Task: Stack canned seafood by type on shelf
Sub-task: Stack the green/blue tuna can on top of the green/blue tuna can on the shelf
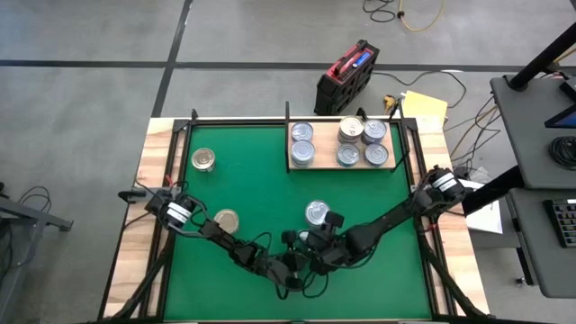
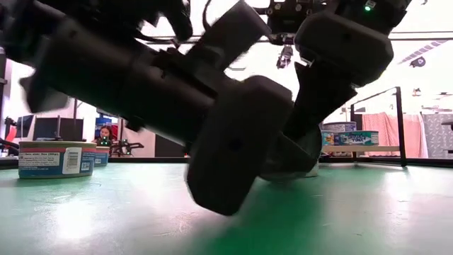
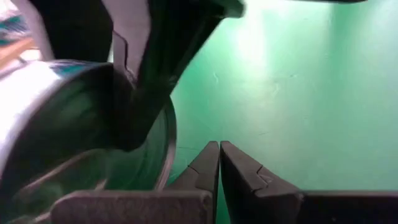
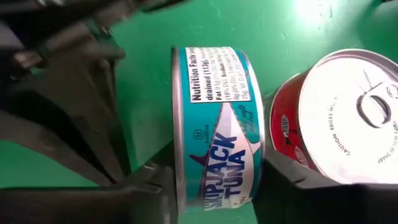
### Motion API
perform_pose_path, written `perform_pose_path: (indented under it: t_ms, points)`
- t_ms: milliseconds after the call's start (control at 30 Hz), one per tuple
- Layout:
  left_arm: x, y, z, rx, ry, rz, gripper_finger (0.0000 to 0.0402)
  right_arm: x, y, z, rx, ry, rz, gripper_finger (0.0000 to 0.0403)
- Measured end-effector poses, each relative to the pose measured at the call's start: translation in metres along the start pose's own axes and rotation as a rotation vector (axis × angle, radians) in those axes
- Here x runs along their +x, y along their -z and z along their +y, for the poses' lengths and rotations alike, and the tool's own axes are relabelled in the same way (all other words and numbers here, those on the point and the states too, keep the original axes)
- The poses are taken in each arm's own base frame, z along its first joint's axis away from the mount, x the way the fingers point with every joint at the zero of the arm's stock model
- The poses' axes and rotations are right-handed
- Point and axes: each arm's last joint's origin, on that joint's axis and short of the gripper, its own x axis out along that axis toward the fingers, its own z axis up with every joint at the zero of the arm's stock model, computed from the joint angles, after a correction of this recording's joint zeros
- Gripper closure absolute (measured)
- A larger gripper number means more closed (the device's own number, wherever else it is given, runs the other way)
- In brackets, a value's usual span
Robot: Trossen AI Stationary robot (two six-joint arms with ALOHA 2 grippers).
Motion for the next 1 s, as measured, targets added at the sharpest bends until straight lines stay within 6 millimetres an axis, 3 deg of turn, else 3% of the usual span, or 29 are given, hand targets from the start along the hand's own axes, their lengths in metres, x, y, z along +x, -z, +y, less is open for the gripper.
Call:
perform_pose_path:
  t_ms: [67, 333, 500, 667, 900, 1000]
  points:
    - [-0.006, -0.002, -0.003, 0.005, -0.034, -0.012, 0.0402, -0.005, -0.001, -0.001, 0.003, -0.01, -0.008, 0.0279]
    - [-0.027, -0.016, 0.0, 0.088, -0.091, -0.05, 0.0402, -0.039, -0.007, -0.015, 0.02, -0.03, -0.018, 0.0279]
    - [-0.046, -0.028, 0.014, 0.142, -0.075, -0.07, 0.0402, -0.074, -0.004, -0.042, 0.062, -0.031, -0.01, 0.0279]
    - [-0.075, -0.042, 0.035, 0.15, 0.018, -0.143, 0.0402, -0.102, 0.01, -0.072, 0.173, -0.15, -0.05, 0.0279]
    - [-0.11, -0.053, 0.066, 0.087, 0.095, -0.286, 0.0402, -0.108, 0.041, -0.104, 0.348, -0.361, -0.226, 0.0279]
    - [-0.118, -0.056, 0.078, 0.06, 0.257, -0.448, 0.0402, -0.103, 0.055, -0.111, 0.403, -0.461, -0.308, 0.0279]
